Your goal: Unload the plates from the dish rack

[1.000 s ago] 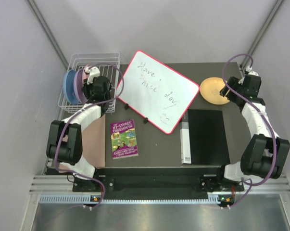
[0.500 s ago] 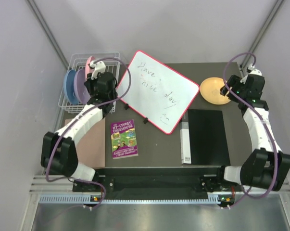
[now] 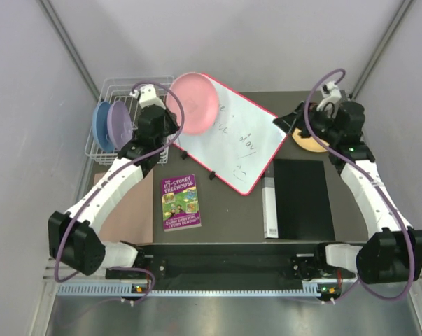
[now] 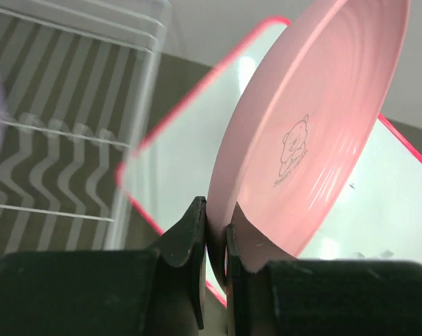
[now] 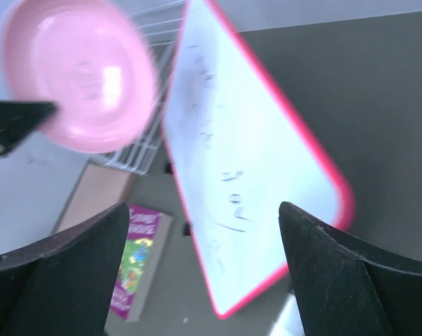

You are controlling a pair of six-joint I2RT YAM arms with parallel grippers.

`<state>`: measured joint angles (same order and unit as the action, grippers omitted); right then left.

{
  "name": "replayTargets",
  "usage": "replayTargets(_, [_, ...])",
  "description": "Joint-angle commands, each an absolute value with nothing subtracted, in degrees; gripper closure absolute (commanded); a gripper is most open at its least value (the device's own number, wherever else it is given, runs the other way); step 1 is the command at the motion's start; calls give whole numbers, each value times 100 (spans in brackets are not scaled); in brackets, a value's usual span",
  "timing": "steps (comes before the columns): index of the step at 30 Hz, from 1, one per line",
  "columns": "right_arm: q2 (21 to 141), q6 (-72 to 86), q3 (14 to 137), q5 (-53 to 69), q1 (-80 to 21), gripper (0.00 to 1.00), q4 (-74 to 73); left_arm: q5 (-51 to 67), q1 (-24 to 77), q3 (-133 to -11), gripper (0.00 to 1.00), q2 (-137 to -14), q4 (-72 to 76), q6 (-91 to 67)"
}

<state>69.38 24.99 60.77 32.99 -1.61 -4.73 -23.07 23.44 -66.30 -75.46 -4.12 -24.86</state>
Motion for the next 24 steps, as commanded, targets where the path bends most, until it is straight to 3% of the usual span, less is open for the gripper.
replayTargets(1, [7163,3102,6109,3841,-808,12,746,-696,2610,-6653,100,-7857,-97,-3594])
replayTargets(15, [8121,2804,6328,3138,-1521,12,659,130,2892,-6460,100,-7752,422,-4192])
replayTargets(24, [8349,2733,6381,3120,-1538,26,747,333,2892,-6258,100,-7532,413,-4253])
